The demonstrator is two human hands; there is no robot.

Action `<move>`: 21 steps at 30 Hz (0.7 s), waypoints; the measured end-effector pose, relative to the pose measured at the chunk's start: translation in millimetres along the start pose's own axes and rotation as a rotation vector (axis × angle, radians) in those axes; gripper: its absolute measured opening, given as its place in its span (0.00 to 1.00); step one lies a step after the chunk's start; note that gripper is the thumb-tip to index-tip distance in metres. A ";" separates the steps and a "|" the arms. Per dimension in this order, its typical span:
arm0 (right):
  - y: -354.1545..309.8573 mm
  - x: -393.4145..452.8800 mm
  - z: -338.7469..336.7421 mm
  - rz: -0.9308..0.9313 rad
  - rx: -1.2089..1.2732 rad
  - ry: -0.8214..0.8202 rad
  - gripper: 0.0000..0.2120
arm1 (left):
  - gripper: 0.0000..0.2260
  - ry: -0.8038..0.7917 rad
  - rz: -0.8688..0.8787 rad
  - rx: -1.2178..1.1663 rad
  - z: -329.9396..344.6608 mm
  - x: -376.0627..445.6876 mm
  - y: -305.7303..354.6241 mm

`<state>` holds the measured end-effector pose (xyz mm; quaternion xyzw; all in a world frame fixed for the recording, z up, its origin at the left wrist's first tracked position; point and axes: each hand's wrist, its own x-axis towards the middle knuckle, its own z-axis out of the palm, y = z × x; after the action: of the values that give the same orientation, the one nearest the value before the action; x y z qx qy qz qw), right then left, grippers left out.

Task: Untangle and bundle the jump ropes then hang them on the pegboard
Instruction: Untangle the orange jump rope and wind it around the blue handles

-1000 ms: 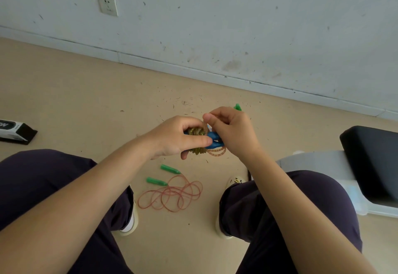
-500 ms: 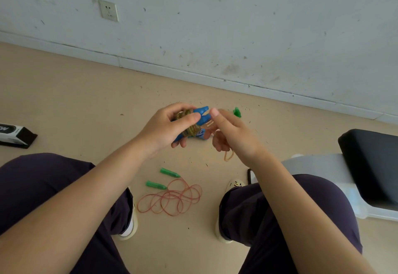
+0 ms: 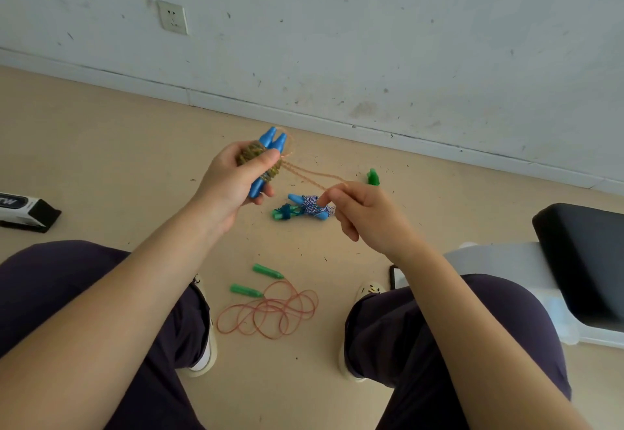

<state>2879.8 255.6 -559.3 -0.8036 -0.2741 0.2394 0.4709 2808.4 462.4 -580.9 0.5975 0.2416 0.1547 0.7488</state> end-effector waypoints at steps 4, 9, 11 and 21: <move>-6.4 -2.3 1.4 -0.110 0.082 0.151 0.13 | 0.12 0.033 0.031 0.148 3.1 0.9 -10.1; -5.0 0.1 3.5 -0.171 0.178 0.418 0.05 | 0.11 0.036 0.013 0.210 13.2 -2.3 -20.8; -3.6 0.8 1.1 -0.163 0.206 0.445 0.06 | 0.11 0.024 0.005 0.205 16.2 -3.9 -22.7; -2.6 1.2 -2.3 -0.188 0.506 0.173 0.06 | 0.14 0.069 -0.038 0.165 16.6 -4.4 -21.2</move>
<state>2881.6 256.0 -556.1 -0.6489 -0.2375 0.1861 0.6985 2812.6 441.5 -597.9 0.6468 0.2906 0.1405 0.6909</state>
